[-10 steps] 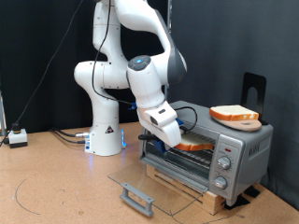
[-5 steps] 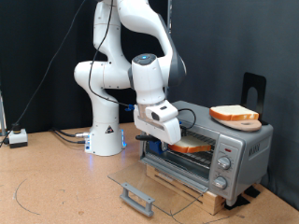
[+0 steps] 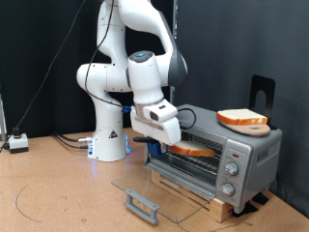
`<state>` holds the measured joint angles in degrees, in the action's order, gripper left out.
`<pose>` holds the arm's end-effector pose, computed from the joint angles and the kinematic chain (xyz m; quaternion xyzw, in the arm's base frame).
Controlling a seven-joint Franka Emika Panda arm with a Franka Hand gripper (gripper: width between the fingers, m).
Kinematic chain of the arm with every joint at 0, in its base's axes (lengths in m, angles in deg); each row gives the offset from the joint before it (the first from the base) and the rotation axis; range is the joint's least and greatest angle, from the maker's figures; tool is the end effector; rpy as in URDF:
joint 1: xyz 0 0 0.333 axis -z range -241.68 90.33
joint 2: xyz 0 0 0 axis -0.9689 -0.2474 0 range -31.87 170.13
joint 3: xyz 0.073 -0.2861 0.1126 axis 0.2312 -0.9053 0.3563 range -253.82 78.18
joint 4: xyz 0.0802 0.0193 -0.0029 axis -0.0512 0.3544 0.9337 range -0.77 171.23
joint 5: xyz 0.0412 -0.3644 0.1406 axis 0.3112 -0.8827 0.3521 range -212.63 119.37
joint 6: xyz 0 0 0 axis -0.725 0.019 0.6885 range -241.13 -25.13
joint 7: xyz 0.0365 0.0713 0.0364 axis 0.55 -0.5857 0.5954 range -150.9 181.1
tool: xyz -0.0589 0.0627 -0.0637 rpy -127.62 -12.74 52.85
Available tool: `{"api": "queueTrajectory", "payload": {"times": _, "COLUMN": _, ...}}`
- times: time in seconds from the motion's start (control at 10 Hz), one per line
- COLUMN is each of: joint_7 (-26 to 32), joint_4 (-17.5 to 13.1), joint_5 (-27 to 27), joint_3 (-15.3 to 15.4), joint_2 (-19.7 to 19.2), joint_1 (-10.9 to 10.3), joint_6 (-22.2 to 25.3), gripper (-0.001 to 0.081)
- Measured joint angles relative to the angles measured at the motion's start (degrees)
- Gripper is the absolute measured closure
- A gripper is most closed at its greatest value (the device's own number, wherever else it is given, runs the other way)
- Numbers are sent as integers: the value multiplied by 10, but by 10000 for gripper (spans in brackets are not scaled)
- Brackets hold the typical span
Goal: Make a piece of toast with the oven
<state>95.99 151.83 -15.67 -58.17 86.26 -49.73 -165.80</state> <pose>0.3853 0.0138 0.3003 -0.8641 -0.4936 -0.0612 0.0770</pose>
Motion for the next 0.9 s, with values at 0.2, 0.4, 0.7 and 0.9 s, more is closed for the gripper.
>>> {"api": "queueTrajectory", "payload": {"times": 0.2, "joint_7": 1, "joint_4": -3, "joint_5": -7, "joint_3": -7, "joint_2": 0, "joint_1": 8, "joint_6": 3, "gripper": 411}}
{"api": "queueTrajectory", "payload": {"times": 0.4, "joint_7": -4, "joint_4": -8, "joint_5": -7, "joint_3": -5, "joint_2": 0, "joint_1": 9, "joint_6": 4, "gripper": 411}}
{"api": "queueTrajectory", "payload": {"times": 0.7, "joint_7": -24, "joint_4": -10, "joint_5": 0, "joint_3": 14, "joint_2": 0, "joint_1": -3, "joint_6": 13, "gripper": 411}}
{"api": "queueTrajectory", "payload": {"times": 0.9, "joint_7": -29, "joint_4": -5, "joint_5": 27, "joint_3": 29, "joint_2": 7, "joint_1": -24, "joint_6": 16, "gripper": 411}}
